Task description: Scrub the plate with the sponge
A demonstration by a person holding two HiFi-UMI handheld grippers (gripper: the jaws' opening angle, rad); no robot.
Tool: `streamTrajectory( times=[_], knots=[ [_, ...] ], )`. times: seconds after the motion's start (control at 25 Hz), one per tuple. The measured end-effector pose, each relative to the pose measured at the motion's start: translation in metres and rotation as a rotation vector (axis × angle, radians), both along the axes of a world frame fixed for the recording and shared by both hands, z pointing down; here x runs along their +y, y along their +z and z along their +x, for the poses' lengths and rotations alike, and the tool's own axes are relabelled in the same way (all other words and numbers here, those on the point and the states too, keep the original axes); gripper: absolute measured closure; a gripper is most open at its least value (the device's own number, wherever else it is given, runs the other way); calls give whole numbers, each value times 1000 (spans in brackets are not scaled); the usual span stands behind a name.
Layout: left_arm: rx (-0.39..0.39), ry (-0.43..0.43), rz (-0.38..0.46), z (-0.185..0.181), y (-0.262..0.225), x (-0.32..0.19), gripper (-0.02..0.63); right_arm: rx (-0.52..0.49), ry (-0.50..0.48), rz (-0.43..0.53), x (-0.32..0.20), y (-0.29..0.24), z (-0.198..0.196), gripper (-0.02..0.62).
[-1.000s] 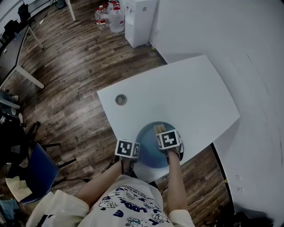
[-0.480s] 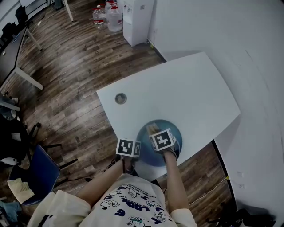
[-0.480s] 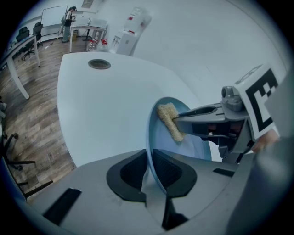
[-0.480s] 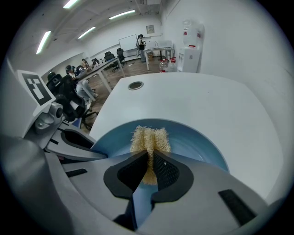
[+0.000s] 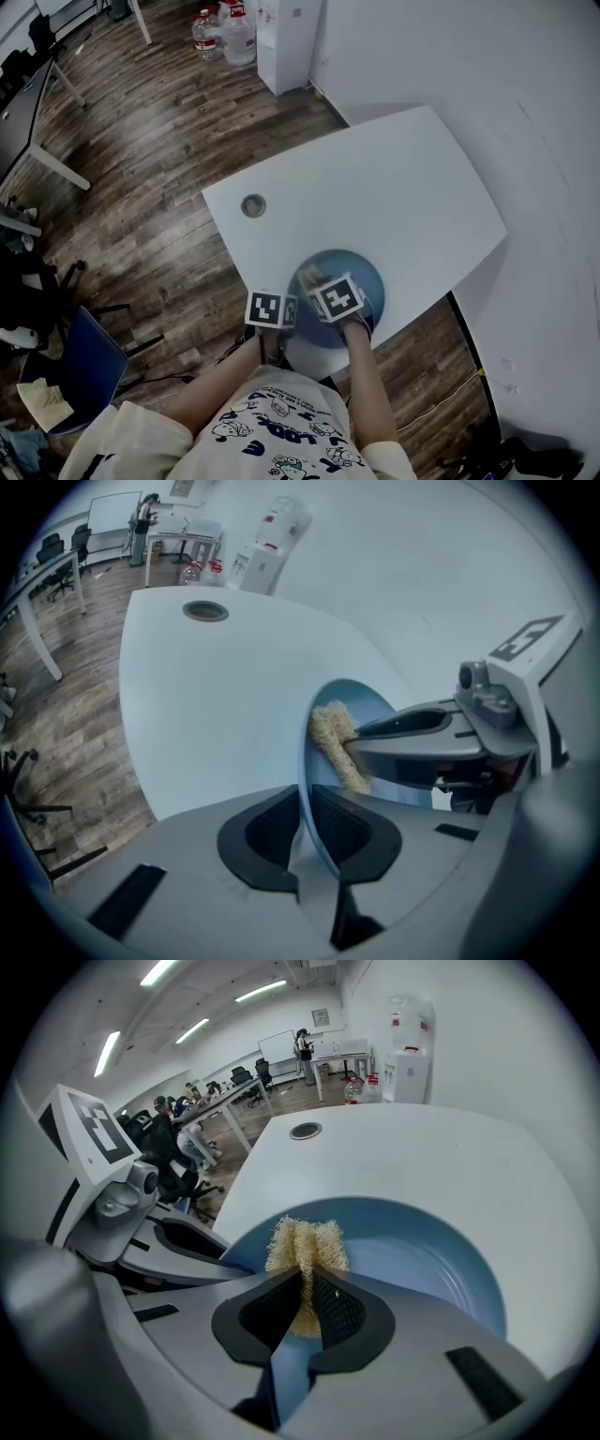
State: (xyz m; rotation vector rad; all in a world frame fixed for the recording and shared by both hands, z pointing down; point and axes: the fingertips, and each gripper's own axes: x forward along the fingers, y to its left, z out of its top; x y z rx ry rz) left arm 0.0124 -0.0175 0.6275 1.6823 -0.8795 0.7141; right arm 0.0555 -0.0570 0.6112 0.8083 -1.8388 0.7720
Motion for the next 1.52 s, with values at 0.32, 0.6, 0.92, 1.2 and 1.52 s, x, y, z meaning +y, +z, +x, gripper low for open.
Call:
streamTrajectory(
  times=[0.32,0.6,0.92,1.2,1.52],
  knots=[
    [0,-13,-3,0,0,1,563,-24,-15,-1,13,0,-8,546],
    [1,-18,-5,1,-3,-1,563,-18,-18,-15,29,-4,-9,546],
    [-4,-25,-4,0,-2,-3,563,-26,-12,-25,35,-2,-10,546],
    [-10,-23,0,0,-2,-3,563,-15,-15,-37,47,-3,-7,546],
    [-12,-21,1,1,-1,-3,563,-24,0,-47,54,-2,-6,546]
  ],
)
